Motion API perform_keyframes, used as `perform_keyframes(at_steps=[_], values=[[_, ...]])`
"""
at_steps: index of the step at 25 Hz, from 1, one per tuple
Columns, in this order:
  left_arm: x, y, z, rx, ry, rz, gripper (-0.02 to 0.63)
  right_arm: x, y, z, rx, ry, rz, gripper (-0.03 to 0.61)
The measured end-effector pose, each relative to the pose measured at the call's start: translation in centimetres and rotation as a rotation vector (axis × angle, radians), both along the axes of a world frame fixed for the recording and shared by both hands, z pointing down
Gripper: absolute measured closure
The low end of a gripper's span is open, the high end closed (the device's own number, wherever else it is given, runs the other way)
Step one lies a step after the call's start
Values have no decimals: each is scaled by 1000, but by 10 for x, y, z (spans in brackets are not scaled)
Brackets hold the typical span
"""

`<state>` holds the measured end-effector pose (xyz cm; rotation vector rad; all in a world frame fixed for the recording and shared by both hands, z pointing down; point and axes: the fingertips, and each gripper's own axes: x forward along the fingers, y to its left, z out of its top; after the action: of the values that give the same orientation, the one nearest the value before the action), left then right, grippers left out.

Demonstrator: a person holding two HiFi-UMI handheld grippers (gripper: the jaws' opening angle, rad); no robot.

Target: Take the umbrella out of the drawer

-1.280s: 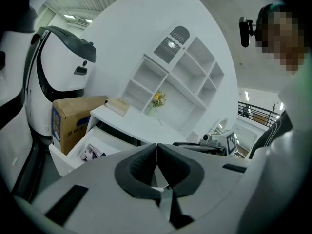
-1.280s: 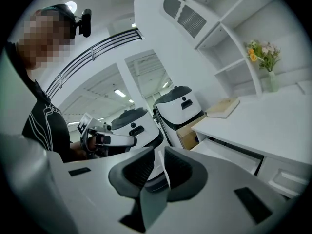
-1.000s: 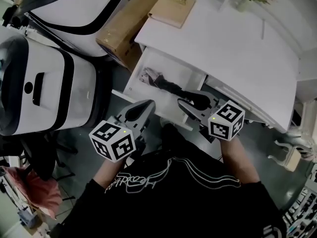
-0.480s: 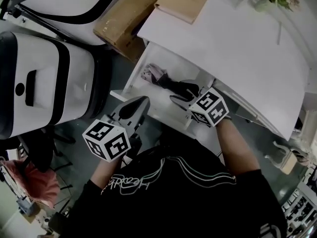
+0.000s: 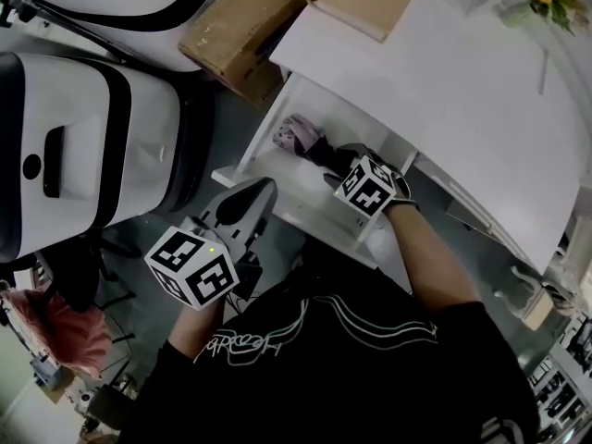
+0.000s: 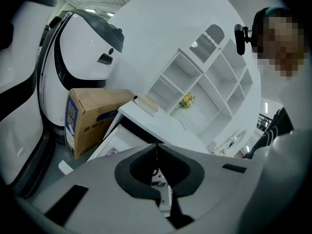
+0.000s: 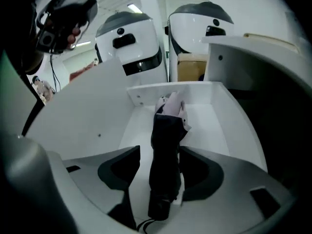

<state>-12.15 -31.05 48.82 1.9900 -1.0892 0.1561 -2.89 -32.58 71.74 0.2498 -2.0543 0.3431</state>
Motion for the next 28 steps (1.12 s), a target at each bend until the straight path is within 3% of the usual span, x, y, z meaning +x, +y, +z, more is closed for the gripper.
perform_keyframes(at_steps=[8,28], values=[[-10,-10,7,-6,-1,-15,592,-3,-6,43,18,121,-72,341],[-30,-5,11,-13,-8,-73,592,-11,-13,60,-1,172,-36,347]])
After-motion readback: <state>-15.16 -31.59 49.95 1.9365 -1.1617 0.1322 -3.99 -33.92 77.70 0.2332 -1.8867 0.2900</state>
